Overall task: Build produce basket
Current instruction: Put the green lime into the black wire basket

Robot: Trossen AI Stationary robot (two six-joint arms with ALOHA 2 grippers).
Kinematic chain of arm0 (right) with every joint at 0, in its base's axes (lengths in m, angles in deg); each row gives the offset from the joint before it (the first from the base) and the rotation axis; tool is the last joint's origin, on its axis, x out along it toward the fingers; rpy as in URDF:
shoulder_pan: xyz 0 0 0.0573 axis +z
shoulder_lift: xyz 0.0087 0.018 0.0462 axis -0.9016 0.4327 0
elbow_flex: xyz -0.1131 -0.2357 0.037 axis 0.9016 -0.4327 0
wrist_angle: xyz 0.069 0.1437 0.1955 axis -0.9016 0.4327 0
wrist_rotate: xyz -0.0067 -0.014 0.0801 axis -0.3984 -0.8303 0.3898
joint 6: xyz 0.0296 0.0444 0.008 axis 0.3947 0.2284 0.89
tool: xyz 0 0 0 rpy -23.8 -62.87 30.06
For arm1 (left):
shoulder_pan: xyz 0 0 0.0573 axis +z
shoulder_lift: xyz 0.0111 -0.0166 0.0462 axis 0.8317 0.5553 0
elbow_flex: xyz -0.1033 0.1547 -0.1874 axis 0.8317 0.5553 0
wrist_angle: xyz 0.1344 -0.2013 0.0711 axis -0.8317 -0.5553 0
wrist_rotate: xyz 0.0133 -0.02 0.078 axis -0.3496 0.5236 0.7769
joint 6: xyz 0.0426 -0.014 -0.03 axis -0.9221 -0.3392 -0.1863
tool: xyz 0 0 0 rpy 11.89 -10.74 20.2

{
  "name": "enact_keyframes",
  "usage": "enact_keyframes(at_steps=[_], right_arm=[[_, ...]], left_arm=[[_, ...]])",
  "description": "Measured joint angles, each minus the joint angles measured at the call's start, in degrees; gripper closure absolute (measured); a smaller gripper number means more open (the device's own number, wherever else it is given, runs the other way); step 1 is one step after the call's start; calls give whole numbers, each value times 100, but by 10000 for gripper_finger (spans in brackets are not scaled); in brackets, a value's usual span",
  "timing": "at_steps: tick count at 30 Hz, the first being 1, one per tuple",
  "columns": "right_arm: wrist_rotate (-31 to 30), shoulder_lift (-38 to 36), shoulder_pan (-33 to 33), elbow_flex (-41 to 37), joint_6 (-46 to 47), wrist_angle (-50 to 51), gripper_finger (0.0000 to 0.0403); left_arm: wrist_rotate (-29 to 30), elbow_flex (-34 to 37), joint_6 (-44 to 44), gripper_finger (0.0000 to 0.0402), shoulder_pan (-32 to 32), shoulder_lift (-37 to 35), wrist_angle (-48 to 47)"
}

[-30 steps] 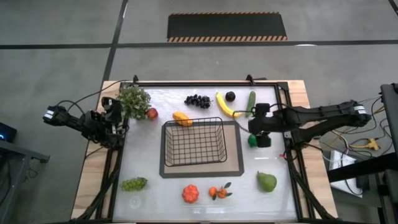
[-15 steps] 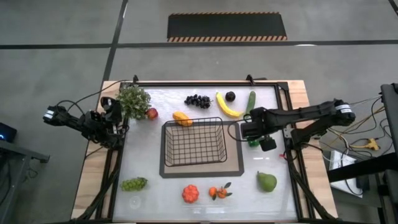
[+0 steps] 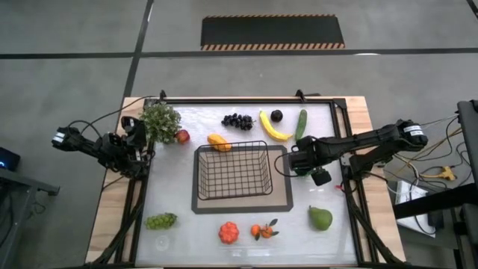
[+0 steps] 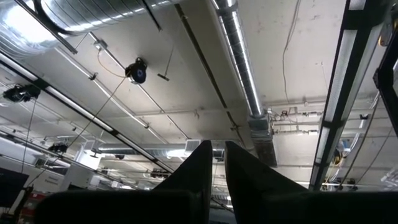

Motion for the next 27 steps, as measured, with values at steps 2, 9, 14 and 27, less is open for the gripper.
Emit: enact_keyframes(at_steps=[2, 9, 14, 27], right_arm=[[29, 0, 2, -92, -65, -186, 37], [151, 7, 2, -454, -139, -644, 37], [184, 7, 2, -666, -141, -846, 37], [287, 7, 0, -745, -27, -1133, 146]], left_arm=[[0, 0, 2, 375, 0, 0, -17], [0, 0, 3, 375, 1, 0, -14], [0, 2, 2, 375, 0, 0, -14], [0, 2, 2, 375, 2, 0, -12]])
